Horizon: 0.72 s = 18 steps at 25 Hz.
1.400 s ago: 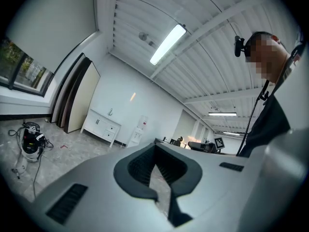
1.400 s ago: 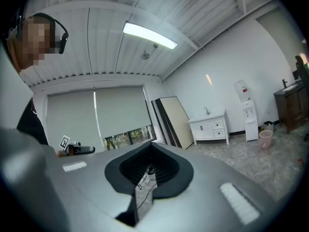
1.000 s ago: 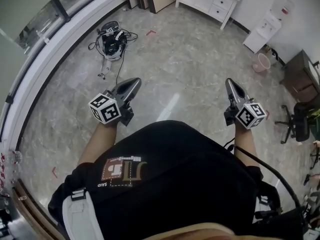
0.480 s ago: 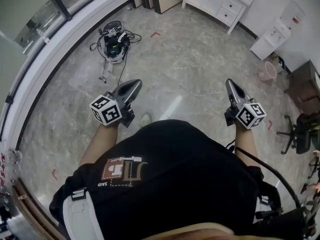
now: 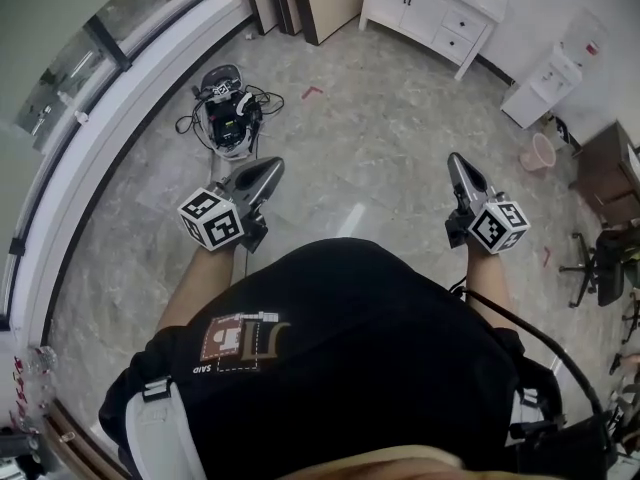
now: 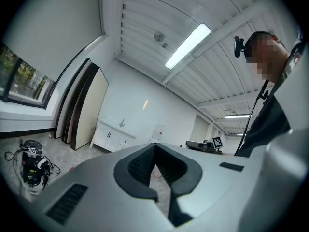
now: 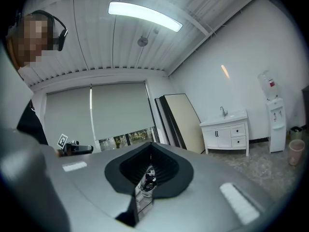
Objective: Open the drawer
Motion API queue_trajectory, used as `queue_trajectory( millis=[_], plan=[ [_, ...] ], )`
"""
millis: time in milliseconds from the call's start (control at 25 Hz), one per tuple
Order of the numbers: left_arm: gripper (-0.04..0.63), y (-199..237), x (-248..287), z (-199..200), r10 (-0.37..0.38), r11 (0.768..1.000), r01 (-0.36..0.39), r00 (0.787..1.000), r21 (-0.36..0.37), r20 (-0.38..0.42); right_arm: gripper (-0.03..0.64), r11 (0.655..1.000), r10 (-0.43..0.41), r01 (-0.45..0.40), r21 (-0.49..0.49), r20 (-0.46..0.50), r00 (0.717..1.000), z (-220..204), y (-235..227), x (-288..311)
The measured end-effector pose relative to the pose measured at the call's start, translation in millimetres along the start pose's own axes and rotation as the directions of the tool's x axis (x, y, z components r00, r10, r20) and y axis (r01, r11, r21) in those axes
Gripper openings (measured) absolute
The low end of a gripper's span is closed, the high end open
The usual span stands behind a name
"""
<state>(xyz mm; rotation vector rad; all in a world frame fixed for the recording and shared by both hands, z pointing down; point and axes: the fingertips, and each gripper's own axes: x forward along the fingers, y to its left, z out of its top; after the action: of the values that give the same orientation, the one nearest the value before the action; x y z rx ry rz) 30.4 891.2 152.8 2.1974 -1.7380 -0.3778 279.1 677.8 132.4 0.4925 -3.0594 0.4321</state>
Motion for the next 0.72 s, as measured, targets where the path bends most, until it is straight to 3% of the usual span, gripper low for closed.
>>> queue_trajectory(
  millis=[240,520,720],
  plan=[
    [-0.002,74.3,4.7,22.4,0.014,0.999,-0.014,1.000,-0.035,-0.002,0.002,1.000,0.006,-0.007,-0.006,-0.060,0.998,-10.7,3.4,75.9],
    [-0.002,128.7,47.1,34.1,0.052,0.997,-0.052,0.999,-0.055,-0.007,0.002,1.000,0.003,-0.002,0.018,-0.053,0.999,0.9,-49.6,132.5],
    [-0.002,146.6,111.1,43.4,0.068,0.997,-0.068,0.998,-0.041,0.001,0.002,0.999,0.038,-0.036,0.025,-0.056,0.998,8.5,-110.5,161.9]
  ],
)
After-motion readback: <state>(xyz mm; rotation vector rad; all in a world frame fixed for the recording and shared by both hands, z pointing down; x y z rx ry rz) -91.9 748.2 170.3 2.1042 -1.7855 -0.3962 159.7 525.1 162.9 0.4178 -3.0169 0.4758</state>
